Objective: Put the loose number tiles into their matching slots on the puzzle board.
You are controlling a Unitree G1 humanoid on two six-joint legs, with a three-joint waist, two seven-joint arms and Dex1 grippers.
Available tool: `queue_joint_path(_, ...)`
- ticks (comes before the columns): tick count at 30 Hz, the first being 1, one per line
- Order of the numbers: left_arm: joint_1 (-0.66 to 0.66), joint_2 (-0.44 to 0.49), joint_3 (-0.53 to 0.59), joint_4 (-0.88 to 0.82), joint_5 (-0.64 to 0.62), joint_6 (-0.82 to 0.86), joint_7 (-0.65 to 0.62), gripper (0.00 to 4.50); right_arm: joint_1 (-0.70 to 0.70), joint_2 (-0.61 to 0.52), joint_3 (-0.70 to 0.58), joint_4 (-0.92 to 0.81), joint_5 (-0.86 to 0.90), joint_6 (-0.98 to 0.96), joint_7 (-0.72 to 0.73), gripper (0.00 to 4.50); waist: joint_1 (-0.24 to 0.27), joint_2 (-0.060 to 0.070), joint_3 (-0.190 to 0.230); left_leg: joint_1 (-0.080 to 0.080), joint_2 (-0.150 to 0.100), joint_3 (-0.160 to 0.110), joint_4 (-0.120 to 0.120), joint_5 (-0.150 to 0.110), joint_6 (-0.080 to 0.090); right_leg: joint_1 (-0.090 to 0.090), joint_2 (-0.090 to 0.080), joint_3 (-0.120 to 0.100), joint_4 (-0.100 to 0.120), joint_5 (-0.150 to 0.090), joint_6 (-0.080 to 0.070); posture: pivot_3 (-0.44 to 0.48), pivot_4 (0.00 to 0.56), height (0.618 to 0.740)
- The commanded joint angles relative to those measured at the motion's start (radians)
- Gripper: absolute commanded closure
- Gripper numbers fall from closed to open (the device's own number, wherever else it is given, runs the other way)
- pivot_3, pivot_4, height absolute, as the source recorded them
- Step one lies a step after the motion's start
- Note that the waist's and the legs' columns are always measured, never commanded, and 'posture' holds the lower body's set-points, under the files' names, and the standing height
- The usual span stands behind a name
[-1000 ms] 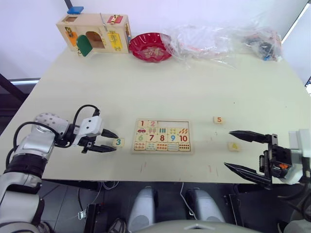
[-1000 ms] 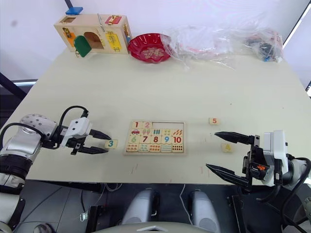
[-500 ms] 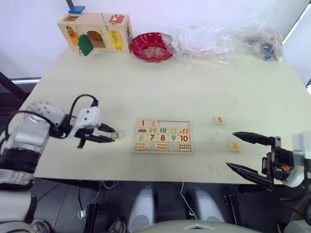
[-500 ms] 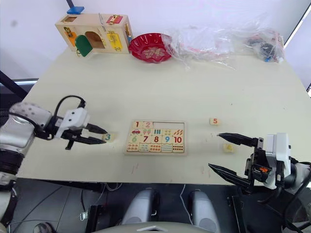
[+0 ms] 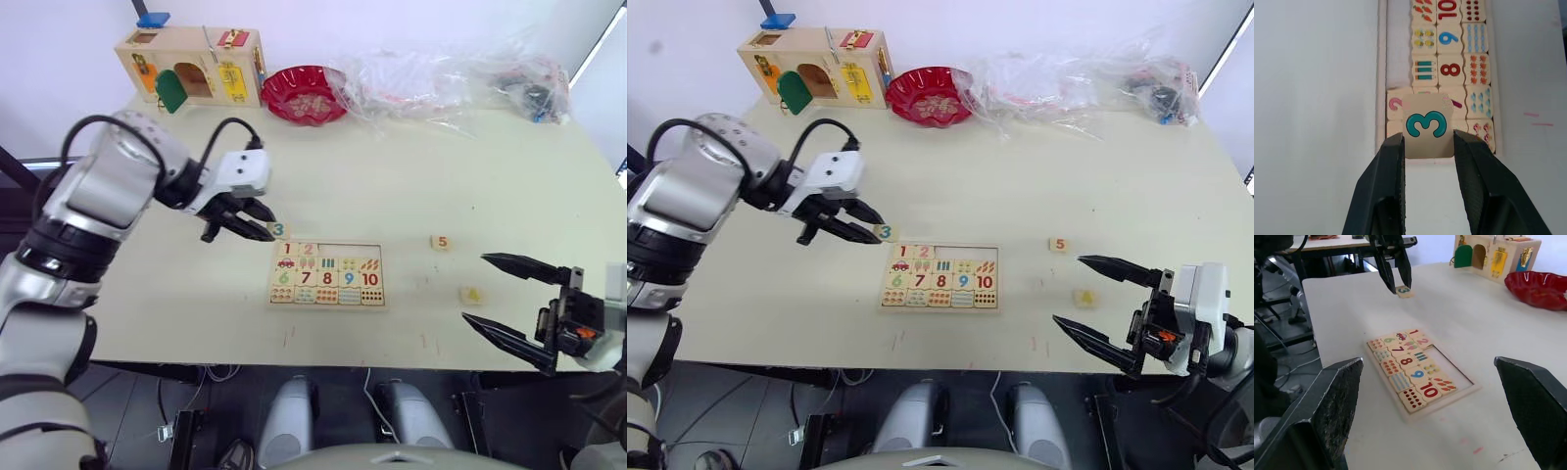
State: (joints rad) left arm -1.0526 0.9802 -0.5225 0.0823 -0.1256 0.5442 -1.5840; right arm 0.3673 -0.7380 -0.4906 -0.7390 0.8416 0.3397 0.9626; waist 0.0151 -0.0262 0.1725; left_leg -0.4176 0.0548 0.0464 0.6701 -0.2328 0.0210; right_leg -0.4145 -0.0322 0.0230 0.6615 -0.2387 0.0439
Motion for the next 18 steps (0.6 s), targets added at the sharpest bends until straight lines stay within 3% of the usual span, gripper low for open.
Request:
queue_joint_path(1,-0.056,-0.054,-0.056,0.014,0.075,0.018,-0.028,3.48,0.022,-0.009,-0.059,-0.063,0.034,0.009,-0.032,0.0,-0.001,0.0,0.0,0.0,0.0,0.0,0.0,0.0,0.0,0.0,0.0,0.001,0.0,0.0,0.0,0.0,0.15,0.74)
queue_joint_path(18,-0.103,-0.298,-0.127,0.154,0.29,-0.072,0.015,3.48,0.163,0.057,-0.097,-0.114,0.016,-0.027,-0.076,0.0,-0.003,0.0,0.0,0.0,0.0,0.0,0.0,0.0,0.0,0.0,0.002,0.003,0.0,0.0,0.0,0.0,0.15,0.74)
